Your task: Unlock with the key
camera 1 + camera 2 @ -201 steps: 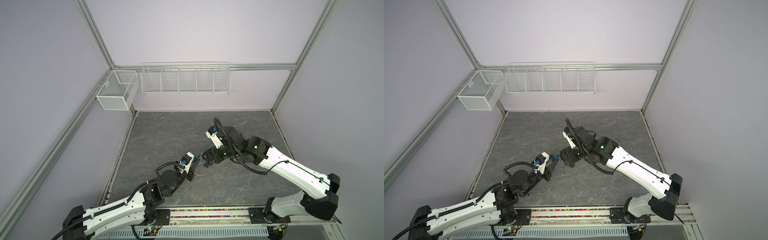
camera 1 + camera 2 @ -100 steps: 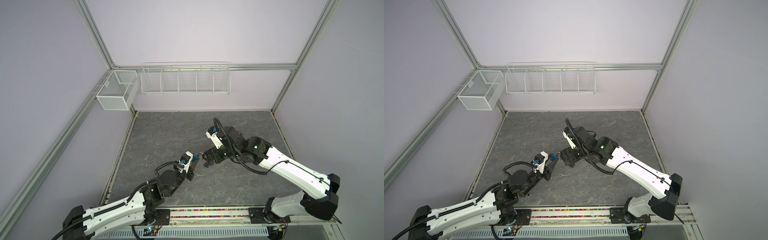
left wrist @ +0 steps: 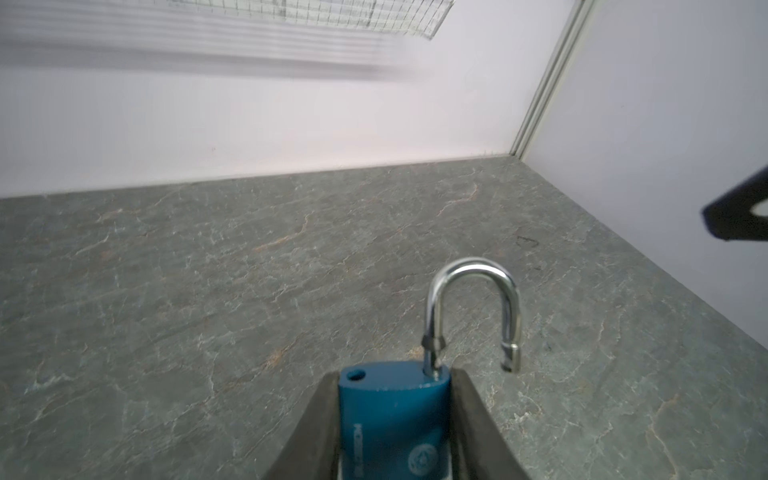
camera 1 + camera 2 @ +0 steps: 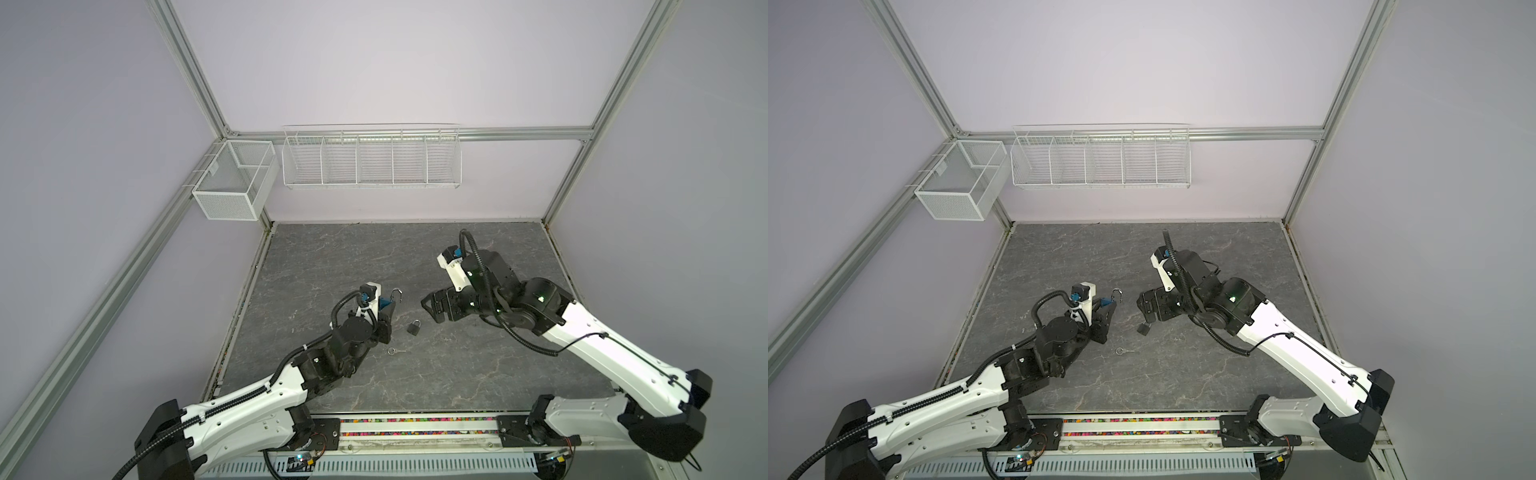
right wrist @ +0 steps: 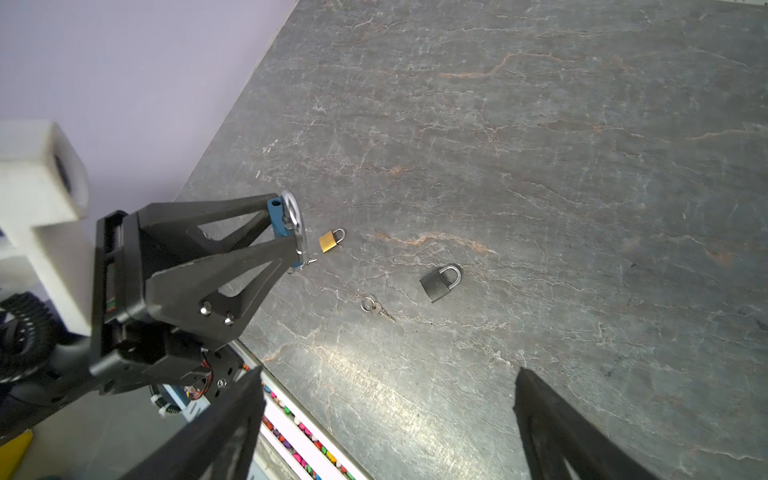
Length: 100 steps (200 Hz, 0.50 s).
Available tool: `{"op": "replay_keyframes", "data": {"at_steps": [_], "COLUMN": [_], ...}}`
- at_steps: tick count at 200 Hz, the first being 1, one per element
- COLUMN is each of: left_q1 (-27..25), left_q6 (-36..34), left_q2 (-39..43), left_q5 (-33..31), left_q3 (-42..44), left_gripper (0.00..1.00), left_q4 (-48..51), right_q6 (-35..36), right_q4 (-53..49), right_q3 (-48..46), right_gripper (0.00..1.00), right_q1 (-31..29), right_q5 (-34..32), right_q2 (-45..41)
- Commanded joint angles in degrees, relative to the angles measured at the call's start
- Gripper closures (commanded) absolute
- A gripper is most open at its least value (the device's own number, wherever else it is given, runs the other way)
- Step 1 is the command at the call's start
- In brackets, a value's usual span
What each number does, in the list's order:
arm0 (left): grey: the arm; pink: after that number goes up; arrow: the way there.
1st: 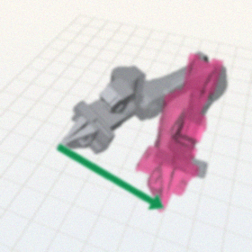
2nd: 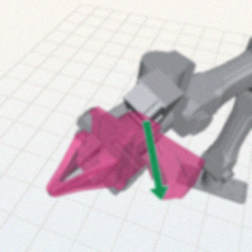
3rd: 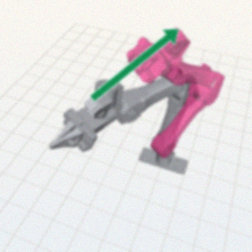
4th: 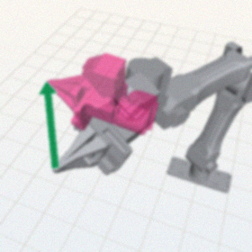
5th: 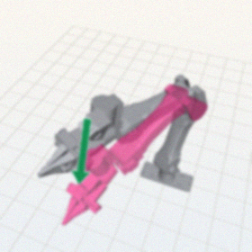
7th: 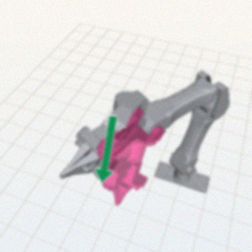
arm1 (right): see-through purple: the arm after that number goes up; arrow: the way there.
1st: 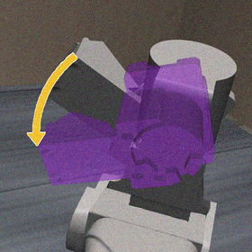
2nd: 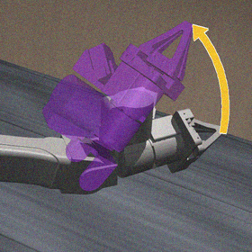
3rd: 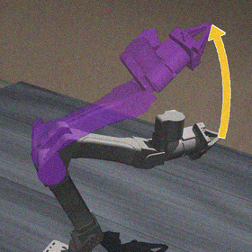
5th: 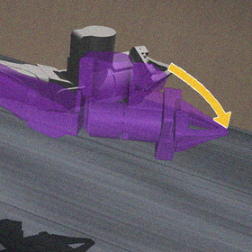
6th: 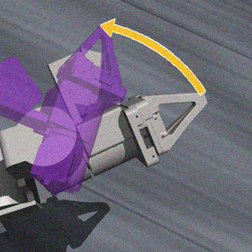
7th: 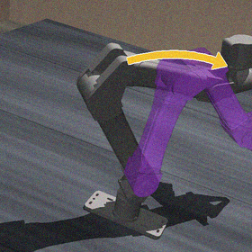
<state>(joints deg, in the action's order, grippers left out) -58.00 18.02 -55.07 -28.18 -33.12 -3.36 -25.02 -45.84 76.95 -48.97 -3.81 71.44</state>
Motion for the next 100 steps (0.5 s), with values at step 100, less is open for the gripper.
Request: {"op": "replay_keyframes", "data": {"at_steps": [100], "left_q1": [14.5], "left_q6": [30.5], "left_q2": [-32.8], "left_q5": [13.5], "left_q3": [-23.3], "left_gripper": [1.0], "left_q4": [26.2], "right_q6": [-11.5], "right_q4": [20.0], "right_q3": [-23.1], "right_gripper": [0.03], "right_q1": [3.9], "right_q5": [2.4], "right_q2": [-2.6]}}
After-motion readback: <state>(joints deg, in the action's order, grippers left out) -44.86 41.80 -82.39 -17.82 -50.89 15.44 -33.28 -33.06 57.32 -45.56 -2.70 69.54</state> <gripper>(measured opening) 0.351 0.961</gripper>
